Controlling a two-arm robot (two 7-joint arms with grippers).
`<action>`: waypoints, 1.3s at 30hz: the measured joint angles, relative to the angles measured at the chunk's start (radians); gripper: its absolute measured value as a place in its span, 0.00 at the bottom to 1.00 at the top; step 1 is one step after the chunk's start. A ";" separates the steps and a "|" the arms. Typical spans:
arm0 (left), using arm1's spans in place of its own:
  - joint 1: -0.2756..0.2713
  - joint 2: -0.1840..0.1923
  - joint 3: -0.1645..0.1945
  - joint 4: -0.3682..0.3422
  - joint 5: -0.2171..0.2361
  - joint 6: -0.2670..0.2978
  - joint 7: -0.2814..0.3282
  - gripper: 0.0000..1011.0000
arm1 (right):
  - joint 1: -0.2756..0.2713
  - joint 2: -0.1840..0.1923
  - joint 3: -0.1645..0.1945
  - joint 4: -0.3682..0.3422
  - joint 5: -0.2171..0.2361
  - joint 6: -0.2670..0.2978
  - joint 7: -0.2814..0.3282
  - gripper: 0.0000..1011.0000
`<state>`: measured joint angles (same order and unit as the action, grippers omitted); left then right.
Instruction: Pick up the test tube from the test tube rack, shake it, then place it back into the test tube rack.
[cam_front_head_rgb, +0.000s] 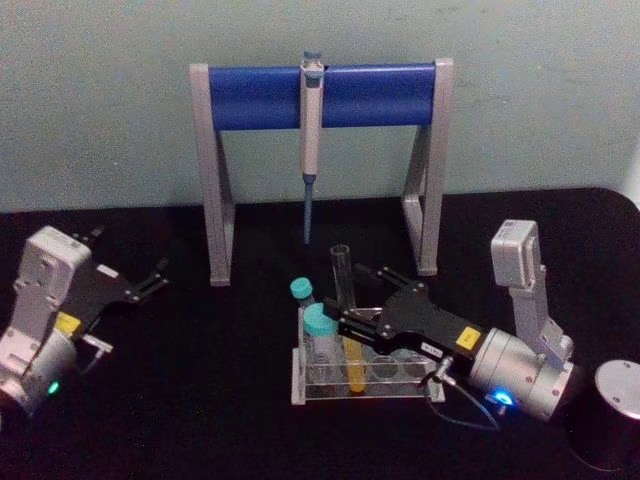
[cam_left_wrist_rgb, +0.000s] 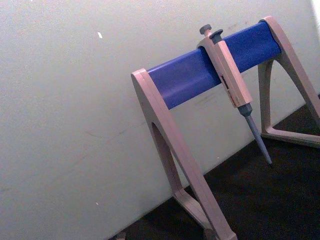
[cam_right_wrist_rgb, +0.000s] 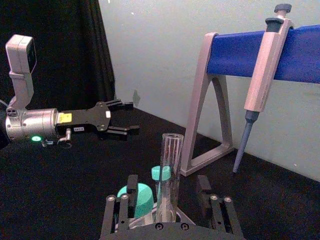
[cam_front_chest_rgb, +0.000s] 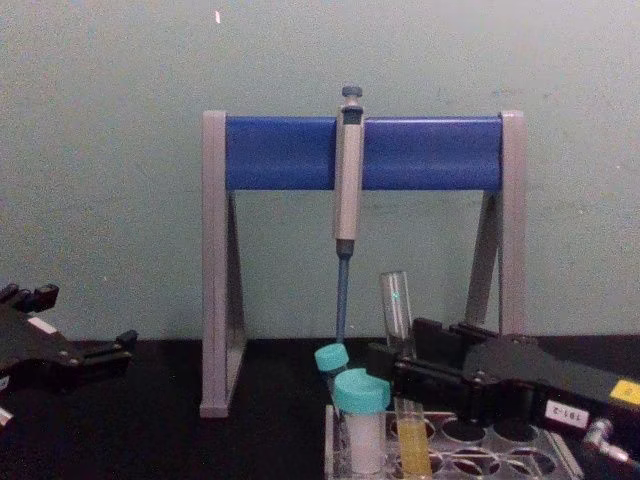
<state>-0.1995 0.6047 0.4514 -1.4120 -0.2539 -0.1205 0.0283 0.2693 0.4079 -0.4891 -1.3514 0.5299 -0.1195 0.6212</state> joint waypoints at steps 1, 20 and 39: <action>0.000 0.000 0.000 0.000 0.000 0.000 0.000 0.99 | 0.000 0.000 0.000 0.000 0.000 0.000 0.000 0.74; 0.000 0.000 0.000 0.000 0.000 0.000 0.000 0.99 | 0.016 0.005 0.002 -0.017 0.000 0.000 0.010 0.99; 0.000 0.000 0.000 0.000 0.000 0.000 0.000 0.99 | -0.150 0.033 0.180 -0.308 -0.140 0.007 -0.356 0.99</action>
<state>-0.1995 0.6047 0.4514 -1.4120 -0.2539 -0.1205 0.0283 0.1194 0.4413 -0.3088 -1.6595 0.3901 -0.1121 0.2650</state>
